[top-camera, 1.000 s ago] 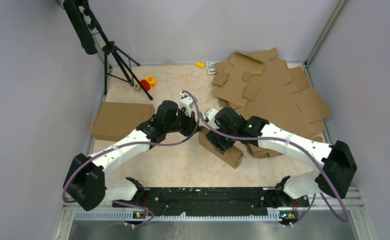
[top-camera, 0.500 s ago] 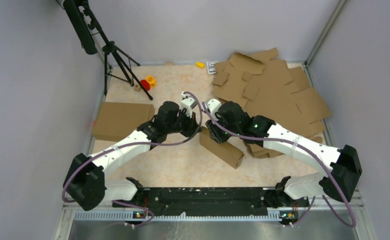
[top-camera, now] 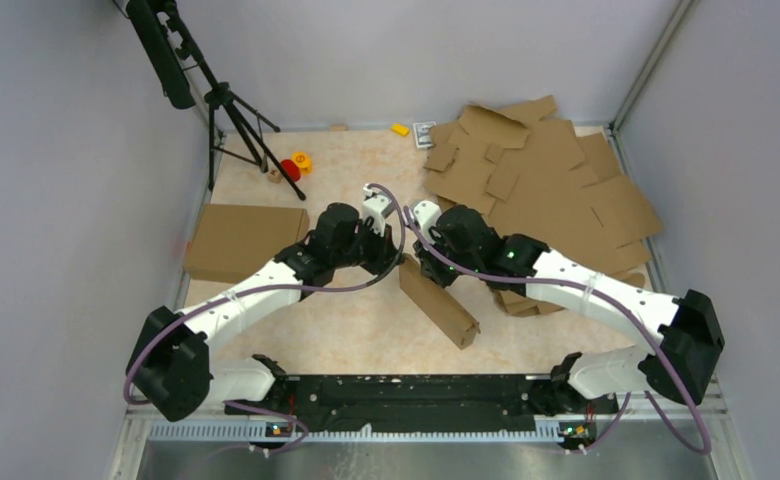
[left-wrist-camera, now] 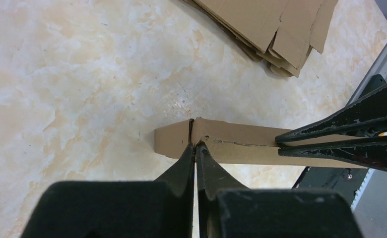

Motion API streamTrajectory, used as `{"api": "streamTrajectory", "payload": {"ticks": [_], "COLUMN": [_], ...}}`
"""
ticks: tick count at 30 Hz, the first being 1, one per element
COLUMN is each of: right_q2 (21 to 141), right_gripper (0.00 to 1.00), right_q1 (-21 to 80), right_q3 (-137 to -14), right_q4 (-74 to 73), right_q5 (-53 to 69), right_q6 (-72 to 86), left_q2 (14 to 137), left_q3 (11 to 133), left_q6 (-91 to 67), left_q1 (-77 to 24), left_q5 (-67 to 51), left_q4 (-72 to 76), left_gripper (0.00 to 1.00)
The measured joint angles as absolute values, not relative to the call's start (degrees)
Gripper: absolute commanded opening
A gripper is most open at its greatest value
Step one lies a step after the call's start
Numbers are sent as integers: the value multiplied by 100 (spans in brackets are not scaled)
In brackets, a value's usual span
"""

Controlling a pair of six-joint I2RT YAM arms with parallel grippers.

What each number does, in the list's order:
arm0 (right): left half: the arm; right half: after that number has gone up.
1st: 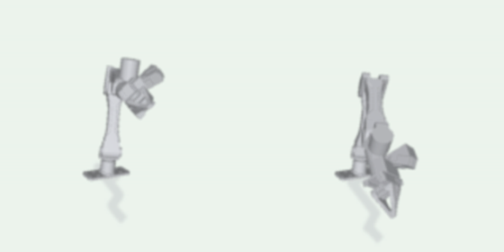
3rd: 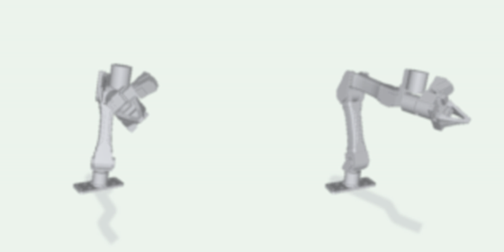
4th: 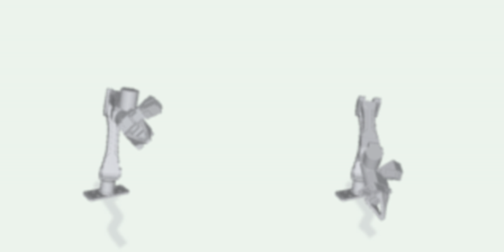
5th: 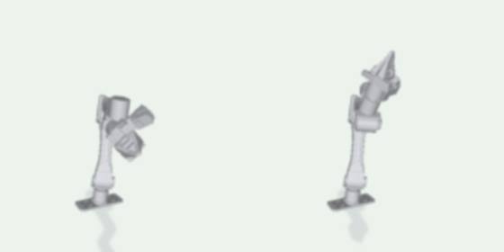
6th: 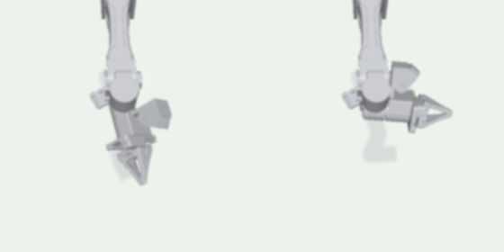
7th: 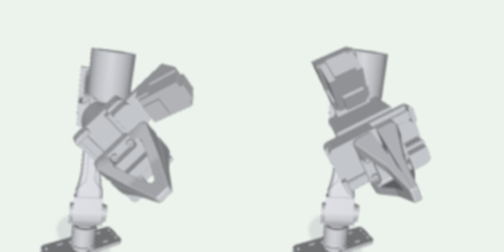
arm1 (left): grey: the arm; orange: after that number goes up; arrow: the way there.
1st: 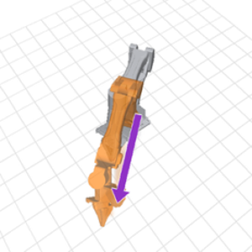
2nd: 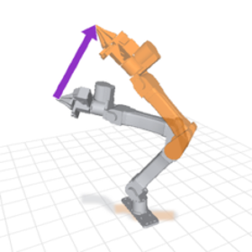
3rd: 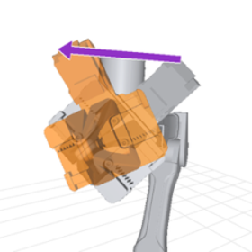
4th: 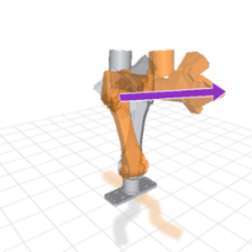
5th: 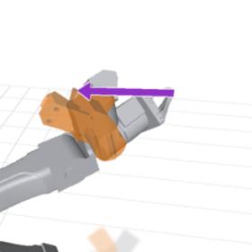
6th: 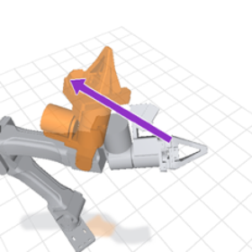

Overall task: Fold the paper box
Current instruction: Close the paper box at the center of the board.

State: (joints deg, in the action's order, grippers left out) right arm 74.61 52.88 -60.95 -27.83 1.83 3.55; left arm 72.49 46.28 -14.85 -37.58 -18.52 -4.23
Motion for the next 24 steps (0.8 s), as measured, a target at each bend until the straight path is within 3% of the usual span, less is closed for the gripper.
{"api": "streamTrajectory", "payload": {"ticks": [7,24], "right_q2": [7461,7461], "right_gripper": [1,1], "right_q1": [5288,5288], "right_q3": [-6071,-5964], "right_q4": [-2749,-2611], "right_q5": [220,329], "right_q6": [322,298], "left_q2": [7249,7118], "left_q3": [4611,4517], "left_q6": [-1490,-1566], "left_q1": [-3763,-3795], "left_q5": [-1835,-1833], "left_q4": [-386,-327], "left_gripper": [1,33]}}
